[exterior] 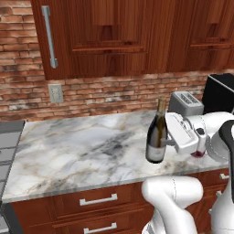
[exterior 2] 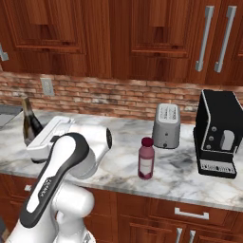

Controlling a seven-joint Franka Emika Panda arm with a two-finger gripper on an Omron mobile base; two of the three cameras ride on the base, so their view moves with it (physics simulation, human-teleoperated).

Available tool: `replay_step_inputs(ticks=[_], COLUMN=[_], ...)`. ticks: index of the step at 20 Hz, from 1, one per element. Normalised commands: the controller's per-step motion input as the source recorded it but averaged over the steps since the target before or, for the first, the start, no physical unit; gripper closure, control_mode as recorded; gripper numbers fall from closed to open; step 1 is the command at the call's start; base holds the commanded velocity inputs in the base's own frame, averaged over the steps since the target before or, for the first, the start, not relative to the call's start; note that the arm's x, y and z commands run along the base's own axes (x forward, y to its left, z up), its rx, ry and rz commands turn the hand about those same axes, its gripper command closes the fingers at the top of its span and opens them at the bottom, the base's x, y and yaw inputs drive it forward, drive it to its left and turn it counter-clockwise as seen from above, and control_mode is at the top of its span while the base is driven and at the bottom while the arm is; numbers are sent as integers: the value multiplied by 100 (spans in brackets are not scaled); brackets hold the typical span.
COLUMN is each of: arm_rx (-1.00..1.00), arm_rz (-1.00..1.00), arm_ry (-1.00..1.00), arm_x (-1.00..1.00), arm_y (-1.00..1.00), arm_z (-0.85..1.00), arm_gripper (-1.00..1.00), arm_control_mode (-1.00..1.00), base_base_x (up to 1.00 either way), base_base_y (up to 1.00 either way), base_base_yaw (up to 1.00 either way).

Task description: There is a wine glass and glass cup on the dining counter. Place the wine bottle next to the wine glass and the juice bottle next to the glass cup.

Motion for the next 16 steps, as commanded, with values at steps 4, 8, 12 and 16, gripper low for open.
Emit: replay_step_inputs(ticks=[4, 8, 12, 16], arm_rx=[0, 0, 0, 0], arm_rz=[0, 0, 0, 0], arm_ry=[0, 0, 0, 0], arm_x=[0, 0, 0, 0], arm_y=[0, 0, 0, 0], arm_z=[0, 0, 0, 0], arm_gripper=[100, 100, 100, 100], arm_control_mode=[100, 100, 100, 100], base_base_x=[-76, -93, -60, -53], base_base_y=[48, 70, 62, 26], base_base_yaw=[9, 45, 82, 95])
